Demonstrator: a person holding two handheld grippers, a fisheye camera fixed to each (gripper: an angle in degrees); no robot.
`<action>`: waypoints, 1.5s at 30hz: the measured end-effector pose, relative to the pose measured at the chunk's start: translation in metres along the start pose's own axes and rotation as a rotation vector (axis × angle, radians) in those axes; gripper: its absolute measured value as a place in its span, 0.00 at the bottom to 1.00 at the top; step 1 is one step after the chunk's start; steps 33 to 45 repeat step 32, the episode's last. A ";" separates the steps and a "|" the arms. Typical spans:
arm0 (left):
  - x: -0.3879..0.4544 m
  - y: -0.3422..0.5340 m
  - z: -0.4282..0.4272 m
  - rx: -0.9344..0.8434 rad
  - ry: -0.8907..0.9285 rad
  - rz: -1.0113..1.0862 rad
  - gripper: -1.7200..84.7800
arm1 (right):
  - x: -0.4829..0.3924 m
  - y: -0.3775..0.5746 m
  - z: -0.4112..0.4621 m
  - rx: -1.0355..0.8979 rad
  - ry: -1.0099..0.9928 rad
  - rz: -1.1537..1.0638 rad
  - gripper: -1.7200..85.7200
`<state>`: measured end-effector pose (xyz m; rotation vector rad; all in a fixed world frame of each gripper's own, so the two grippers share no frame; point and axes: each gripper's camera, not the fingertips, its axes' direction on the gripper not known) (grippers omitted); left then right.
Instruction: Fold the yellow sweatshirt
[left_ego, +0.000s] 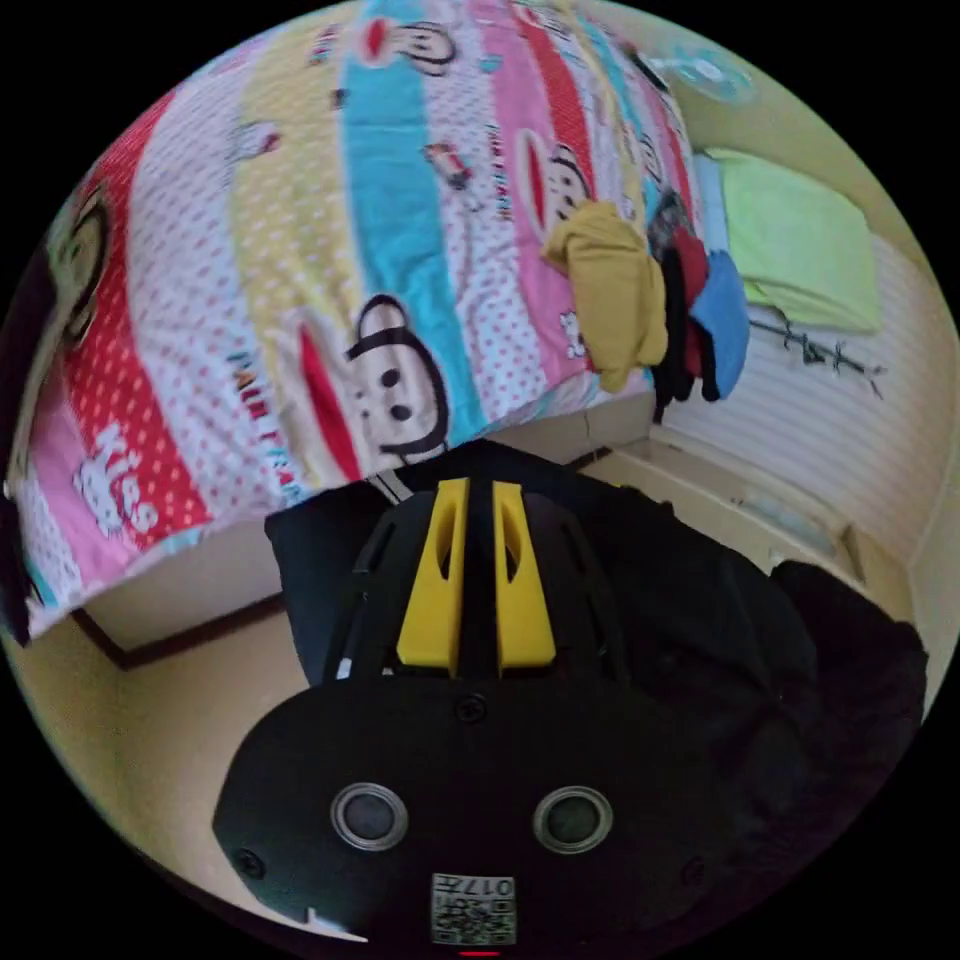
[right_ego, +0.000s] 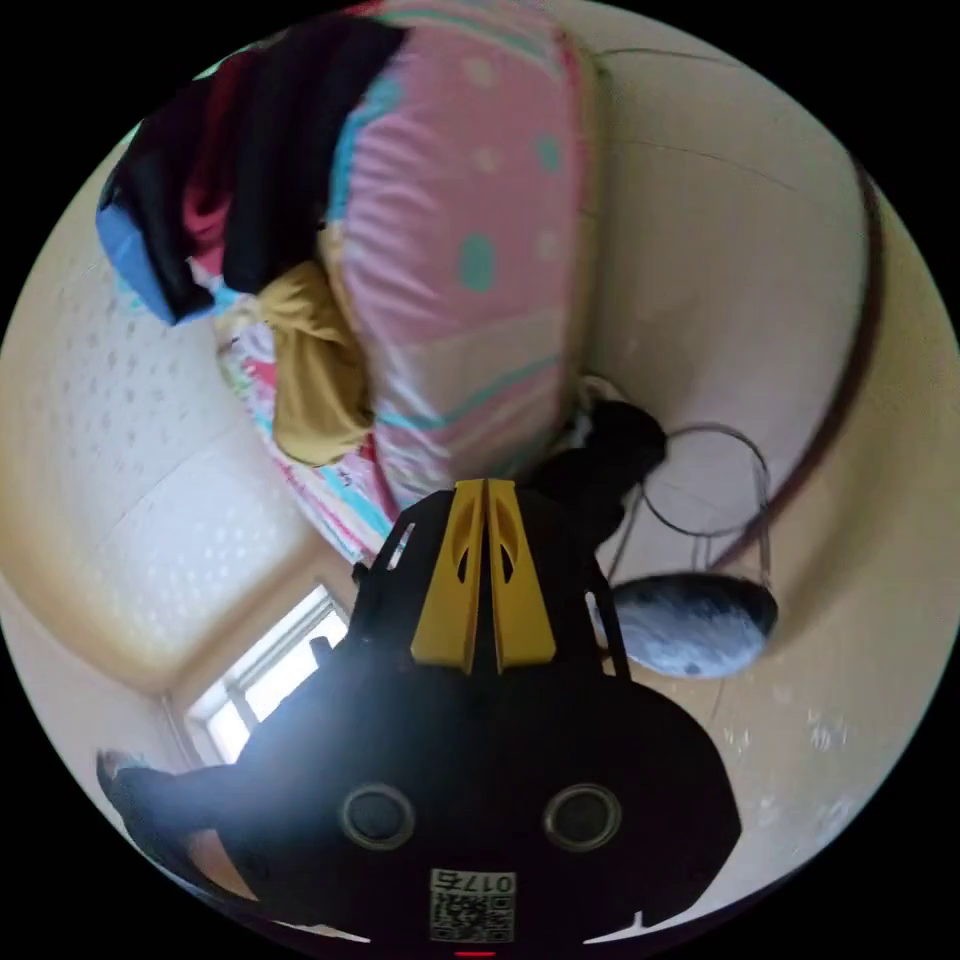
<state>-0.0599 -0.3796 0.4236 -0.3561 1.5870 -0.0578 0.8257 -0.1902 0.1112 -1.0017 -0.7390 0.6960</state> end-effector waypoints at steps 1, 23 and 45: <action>-0.040 0.022 -0.023 0.061 0.067 -0.108 0.08 | 0.003 0.011 -0.002 0.018 0.005 0.012 0.04; -0.061 0.046 -0.109 0.278 0.065 -0.185 0.09 | -0.295 0.008 0.127 0.060 -0.196 -0.361 0.17; 0.016 -0.016 -0.039 0.134 0.134 -0.080 0.12 | -0.355 0.005 0.106 0.103 0.058 -0.590 0.17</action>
